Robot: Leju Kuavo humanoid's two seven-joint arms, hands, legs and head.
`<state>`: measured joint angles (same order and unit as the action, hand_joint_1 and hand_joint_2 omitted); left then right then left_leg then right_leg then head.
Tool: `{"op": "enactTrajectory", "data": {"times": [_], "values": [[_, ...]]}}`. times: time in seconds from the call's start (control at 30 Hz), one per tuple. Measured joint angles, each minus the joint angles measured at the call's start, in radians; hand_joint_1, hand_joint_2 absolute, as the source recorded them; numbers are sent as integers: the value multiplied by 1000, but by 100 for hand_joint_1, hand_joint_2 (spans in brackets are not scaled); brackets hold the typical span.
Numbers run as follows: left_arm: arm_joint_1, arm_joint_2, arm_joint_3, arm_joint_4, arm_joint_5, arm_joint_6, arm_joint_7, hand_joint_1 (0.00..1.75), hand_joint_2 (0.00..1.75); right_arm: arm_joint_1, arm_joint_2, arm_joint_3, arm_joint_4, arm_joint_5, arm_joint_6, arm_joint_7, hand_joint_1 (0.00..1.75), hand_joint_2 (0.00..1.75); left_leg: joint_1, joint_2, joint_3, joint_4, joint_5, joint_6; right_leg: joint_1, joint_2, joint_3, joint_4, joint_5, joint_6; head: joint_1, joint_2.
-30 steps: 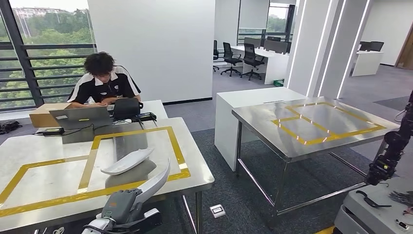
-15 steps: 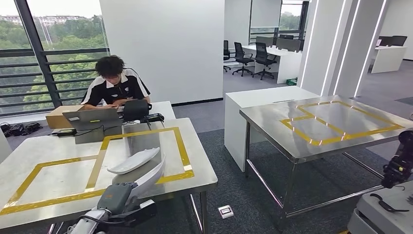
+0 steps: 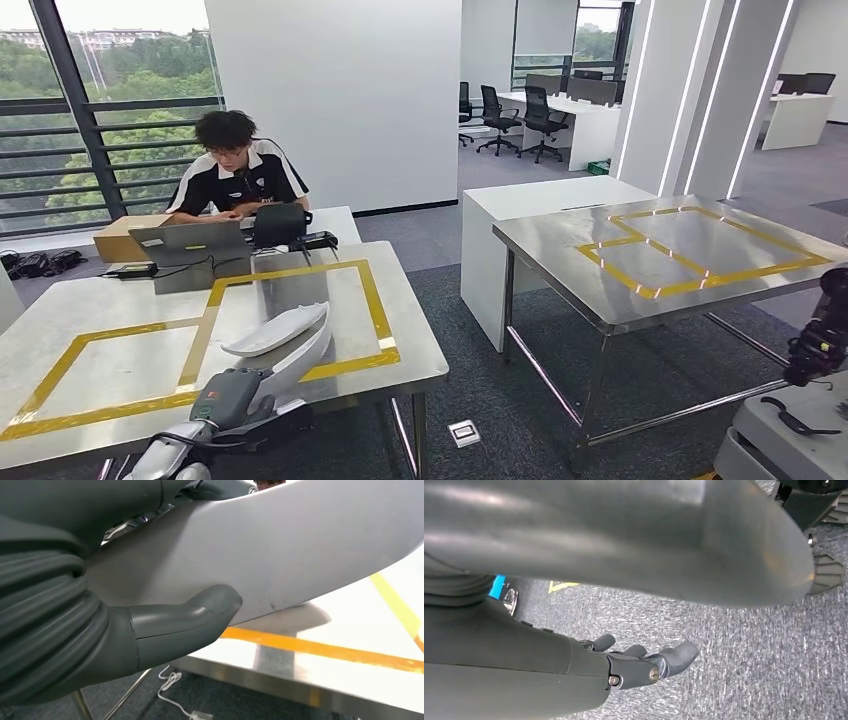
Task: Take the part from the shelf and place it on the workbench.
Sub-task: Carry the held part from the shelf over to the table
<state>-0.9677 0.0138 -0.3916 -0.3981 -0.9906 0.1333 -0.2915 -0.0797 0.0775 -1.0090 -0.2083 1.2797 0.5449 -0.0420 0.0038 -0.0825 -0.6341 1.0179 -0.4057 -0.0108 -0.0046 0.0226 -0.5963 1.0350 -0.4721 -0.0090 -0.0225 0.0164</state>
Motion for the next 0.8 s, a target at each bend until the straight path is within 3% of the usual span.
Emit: {"op": "enactTrajectory", "data": {"times": [0.17, 0.3, 0.37, 0.43, 0.5, 0.53, 0.57, 0.6, 0.67, 0.7, 0.77, 0.8], "values": [[-33, 12, 0, -12, -15, -20, 2, 175, 175, -1, 1, 0, 0, 7, 0, 2, 0, 0, -2, 0, -1, 2, -1, 1, -2, 0, 1, -3, 1, 2, 0, 0], [-54, 19, -1, -21, -36, -38, 10, 175, 175, -1, 7, 0, 0, 7, 0, 6, 0, 0, -7, 2, -1, 3, -4, 15, -7, 1, 5, -10, 3, 12, 0, 0], [-60, 19, -2, -29, -41, -41, 12, 175, 175, -2, 6, 0, 0, 7, 0, 6, 0, 0, 0, 5, 9, -14, 4, 21, -7, -2, 4, -2, -4, 17, 0, 0], [-65, 19, -3, -34, -44, -42, 14, 175, 175, -3, 5, 0, 0, 7, 0, 6, 0, 0, 7, 11, 18, -29, 12, 27, -7, -6, -26, 66, -47, 23, 0, 0], [-67, 19, -3, -34, -46, -43, 15, 175, 175, -3, 5, 0, 0, 7, 0, 6, 0, 0, 9, 16, 18, -30, 13, 28, -13, -8, -88, 190, -105, 32, 1, 0], [-66, 19, -4, -33, -46, -44, 16, 175, 175, -3, 5, 0, 0, 7, 0, 6, 0, 0, 10, 18, 17, -29, 12, 27, -17, -8, -110, 234, -118, 37, 1, 0], [-65, 19, -4, -33, -46, -45, 16, 175, 175, -2, 5, 0, 0, 7, 0, 6, 0, 0, 11, 19, 16, -27, 11, 24, -21, -8, -117, 247, -113, 42, 1, 0], [-65, 19, -4, -33, -47, -45, 16, 175, 175, -2, 5, 0, 0, 7, 0, 6, 0, 0, 14, 20, 15, -24, 9, 20, -27, -8, -105, 221, -90, 47, 1, 0], [-66, 19, -5, -33, -47, -45, 19, 175, 175, -2, 5, 0, 0, 7, 0, 6, 0, 0, 21, 20, 10, -8, 0, 5, -36, -6, -43, 102, -36, 58, 1, 0], [-67, 20, -5, -34, -47, -45, 20, 175, 175, -3, 5, 0, 0, 7, 1, 6, 0, 0, 22, 19, 5, 2, -6, -4, -37, -2, -18, 52, -20, 57, 1, 0], [-68, 22, -5, -36, -49, -46, 19, 175, 175, -2, 6, 0, 0, 8, 0, 4, 0, 0, 23, 16, -1, 12, -14, -21, -32, 1, -1, 17, -19, 44, -1, 0], [-69, 23, -5, -37, -49, -47, 18, 175, 175, -3, 6, 0, 0, 8, 0, 3, 0, 0, 24, 14, -1, 11, -16, -29, -28, 0, -1, 17, -19, 33, -1, 0]]}}
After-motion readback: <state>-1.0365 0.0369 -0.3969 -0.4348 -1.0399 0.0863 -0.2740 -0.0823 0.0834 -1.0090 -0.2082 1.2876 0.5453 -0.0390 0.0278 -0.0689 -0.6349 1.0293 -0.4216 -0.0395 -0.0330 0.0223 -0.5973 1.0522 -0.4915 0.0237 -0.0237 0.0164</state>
